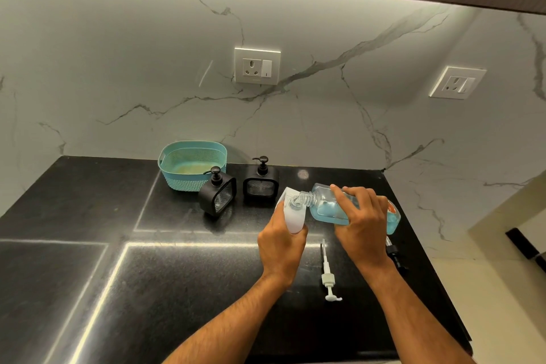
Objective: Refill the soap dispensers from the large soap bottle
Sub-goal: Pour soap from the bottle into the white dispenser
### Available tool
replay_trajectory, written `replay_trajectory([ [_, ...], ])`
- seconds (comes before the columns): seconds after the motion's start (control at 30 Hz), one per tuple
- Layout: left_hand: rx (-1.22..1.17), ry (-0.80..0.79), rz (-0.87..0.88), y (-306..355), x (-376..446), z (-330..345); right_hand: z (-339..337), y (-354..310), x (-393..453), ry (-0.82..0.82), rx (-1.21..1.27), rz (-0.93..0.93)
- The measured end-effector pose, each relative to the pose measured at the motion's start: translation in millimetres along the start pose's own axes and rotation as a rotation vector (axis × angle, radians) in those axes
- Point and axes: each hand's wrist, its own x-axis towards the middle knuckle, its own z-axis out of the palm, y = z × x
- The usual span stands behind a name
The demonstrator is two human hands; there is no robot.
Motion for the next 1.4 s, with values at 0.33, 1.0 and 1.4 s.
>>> replay_trajectory([
  [0.33,-0.017,0.006,0.0,2,-1,1,3,5,-6,-0.048,0.013,0.033],
  [1.0,-0.152,-0.036,-0.007,-15,10,4,10,13,-4,-0.062,0.346,0.303],
  [1.4,-0.215,-0.317,0.028,-51,35,0,24,50,29,-0.059,0.635,0.518],
])
